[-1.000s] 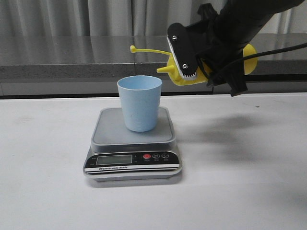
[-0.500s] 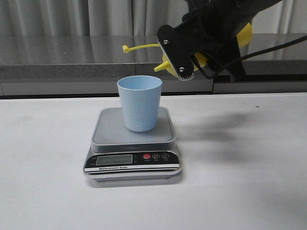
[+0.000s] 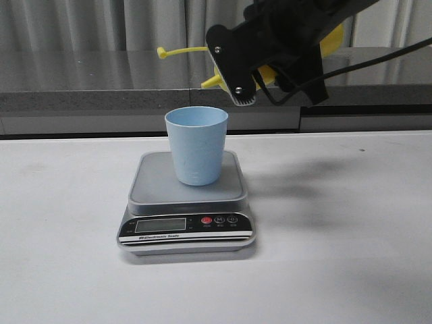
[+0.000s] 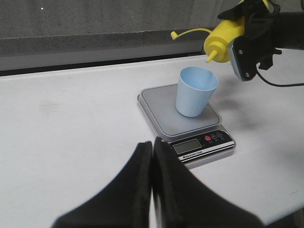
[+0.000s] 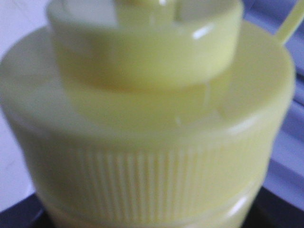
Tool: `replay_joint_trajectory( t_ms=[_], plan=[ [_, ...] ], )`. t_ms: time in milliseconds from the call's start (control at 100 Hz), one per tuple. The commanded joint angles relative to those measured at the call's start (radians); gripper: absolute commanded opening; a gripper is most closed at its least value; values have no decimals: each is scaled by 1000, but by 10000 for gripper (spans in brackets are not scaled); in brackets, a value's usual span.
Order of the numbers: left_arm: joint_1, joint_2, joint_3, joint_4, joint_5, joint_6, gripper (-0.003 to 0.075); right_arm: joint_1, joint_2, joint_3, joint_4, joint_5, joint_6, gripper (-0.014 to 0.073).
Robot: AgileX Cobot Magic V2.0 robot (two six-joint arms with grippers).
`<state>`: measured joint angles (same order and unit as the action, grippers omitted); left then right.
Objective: Pour seasoning into cup on scale with both arms
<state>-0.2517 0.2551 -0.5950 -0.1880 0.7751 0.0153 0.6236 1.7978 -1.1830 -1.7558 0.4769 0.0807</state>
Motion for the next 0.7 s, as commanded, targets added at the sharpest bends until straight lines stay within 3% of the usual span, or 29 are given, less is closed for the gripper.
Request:
replay_joint_trajectory(
  t_ms=[0, 360, 690],
  plan=[
    [2, 11, -23, -14, -74, -5, -20, -2, -58, -33, -44, 25, 142, -60],
    [2, 11, -23, -14, -74, -5, -20, -124, -144, -32, -2, -246, 856, -60],
    [2, 11, -23, -14, -74, -5, -20, -344, -209, -32, -2, -611, 1222, -60]
  ],
)
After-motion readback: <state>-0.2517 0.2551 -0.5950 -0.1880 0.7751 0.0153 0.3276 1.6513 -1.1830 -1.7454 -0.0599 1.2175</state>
